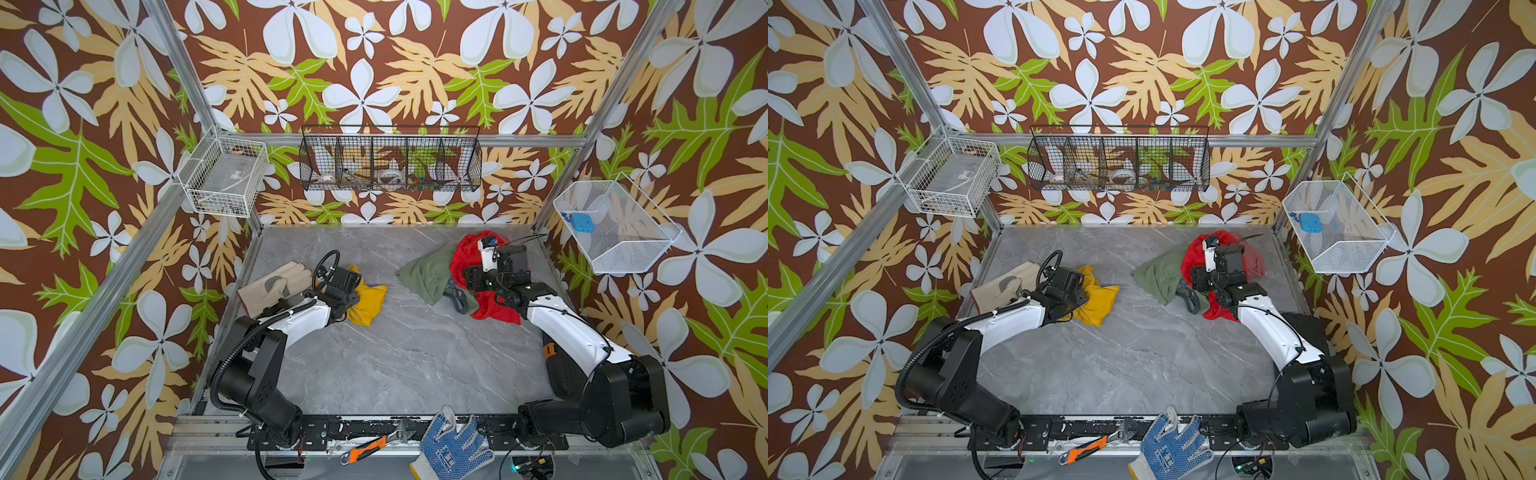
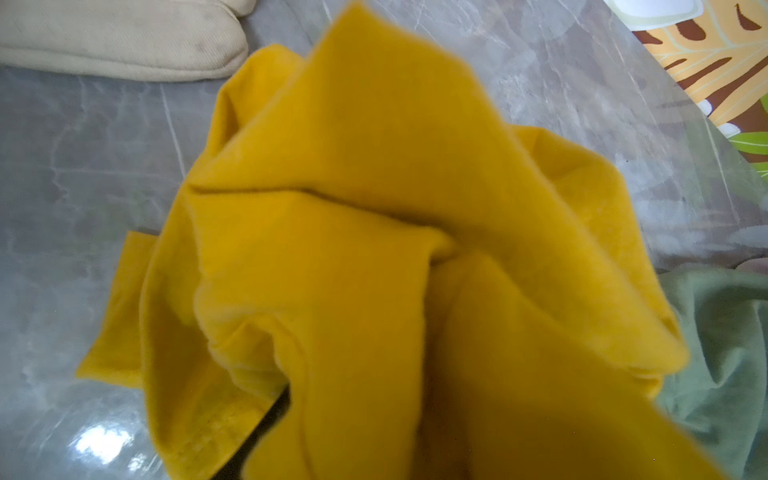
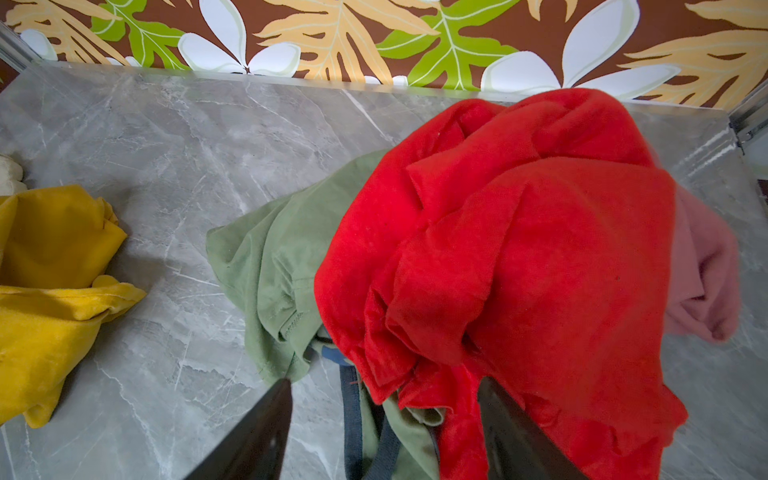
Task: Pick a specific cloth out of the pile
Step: 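Carry the yellow cloth with the left gripper farther from the robot beside the glove, then lower the yellow cloth onto the table and open the left gripper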
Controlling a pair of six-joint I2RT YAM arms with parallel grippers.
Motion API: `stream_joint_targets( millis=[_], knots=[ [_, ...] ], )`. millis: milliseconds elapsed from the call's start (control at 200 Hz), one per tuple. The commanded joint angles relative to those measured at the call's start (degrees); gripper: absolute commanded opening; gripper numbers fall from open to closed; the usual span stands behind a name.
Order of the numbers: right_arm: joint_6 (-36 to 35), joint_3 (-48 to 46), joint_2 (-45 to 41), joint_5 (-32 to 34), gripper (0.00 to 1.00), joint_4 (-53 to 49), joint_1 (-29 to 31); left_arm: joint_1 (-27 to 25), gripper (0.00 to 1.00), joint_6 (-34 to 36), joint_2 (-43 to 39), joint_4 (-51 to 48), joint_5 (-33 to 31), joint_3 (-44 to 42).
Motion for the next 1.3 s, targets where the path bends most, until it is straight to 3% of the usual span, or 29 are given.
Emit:
stream_joint_targets(
  millis=[0, 295, 721, 1146, 1291],
  knots=[
    [-0.76, 0.96, -0.18, 1.29, 0.71, -0.06, -0.04, 0.13, 0.59, 0.09, -1.49, -1.47, -1.00, -0.25],
    [-0.63, 0.19, -0.73, 0.88, 0.71, 0.03, -0.04, 0.02, 0.59, 2.47, -4.69, -3.85, -2.32, 4.94],
    [0.40, 0.62, -1.77, 1.56, 0.71, -1.44, -0.06, 0.06, 0.60, 6.88, 13.21, -8.16, -0.85, 16.97],
    [2.27, 0.56, -2.17, 3.21, 0.71, -2.61, -0.04, 0.21, 0.49, 8.35, 21.96, -7.22, 5.02, 19.39],
    [2.46, 1.49, -1.62, 3.89, 0.70, -3.34, -0.08, 2.41, 0.48, 9.15, 24.56, -6.51, 6.56, 22.79]
  ],
)
